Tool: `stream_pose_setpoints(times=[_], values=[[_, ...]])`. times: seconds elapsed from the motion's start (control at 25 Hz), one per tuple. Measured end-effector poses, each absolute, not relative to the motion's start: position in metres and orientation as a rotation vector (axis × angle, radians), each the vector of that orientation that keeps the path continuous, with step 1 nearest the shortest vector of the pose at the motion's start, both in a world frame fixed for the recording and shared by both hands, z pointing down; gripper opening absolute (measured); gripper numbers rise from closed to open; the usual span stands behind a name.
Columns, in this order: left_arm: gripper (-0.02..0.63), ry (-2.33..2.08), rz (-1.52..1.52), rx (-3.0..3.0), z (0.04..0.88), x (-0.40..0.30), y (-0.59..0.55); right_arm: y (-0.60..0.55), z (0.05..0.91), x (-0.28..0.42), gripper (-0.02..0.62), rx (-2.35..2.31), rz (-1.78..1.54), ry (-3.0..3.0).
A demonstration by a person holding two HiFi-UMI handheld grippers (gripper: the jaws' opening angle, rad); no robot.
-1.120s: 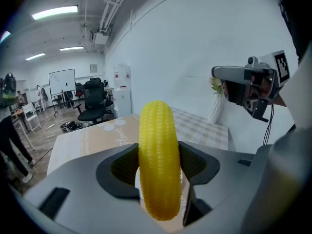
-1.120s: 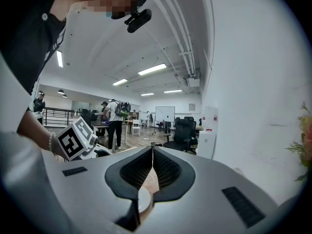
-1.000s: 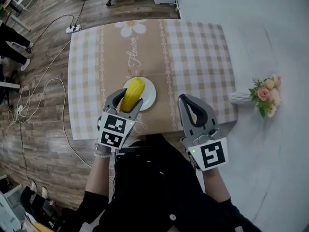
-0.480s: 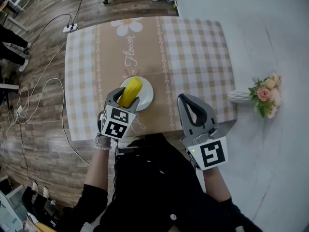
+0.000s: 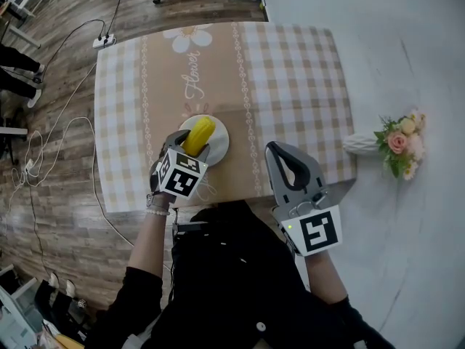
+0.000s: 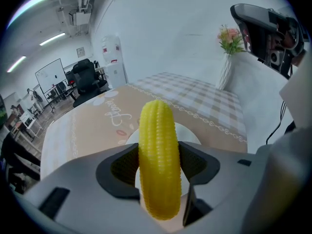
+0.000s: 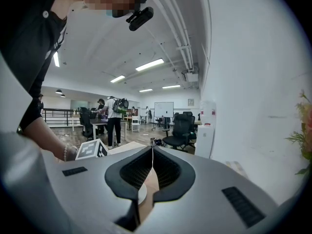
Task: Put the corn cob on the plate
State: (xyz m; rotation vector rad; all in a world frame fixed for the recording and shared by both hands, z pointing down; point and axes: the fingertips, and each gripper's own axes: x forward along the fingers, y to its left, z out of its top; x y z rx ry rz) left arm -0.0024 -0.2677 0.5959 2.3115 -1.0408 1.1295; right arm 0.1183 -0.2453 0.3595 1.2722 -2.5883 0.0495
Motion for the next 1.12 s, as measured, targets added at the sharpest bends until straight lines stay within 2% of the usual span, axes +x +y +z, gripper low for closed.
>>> stream_pose_setpoints(times=[0.76,1.12], values=[[0.252,-0.916,1.309,2.297,0.625,0.015,-0.271,-0.241,0.363,0.119,0.041,1.269,0.061,-2.574],[0.253,-0.897,1.295,2.289,0.627,0.017,-0.271,-0.239,0.363,0.120,0.041,1.285,0.065,-2.562]])
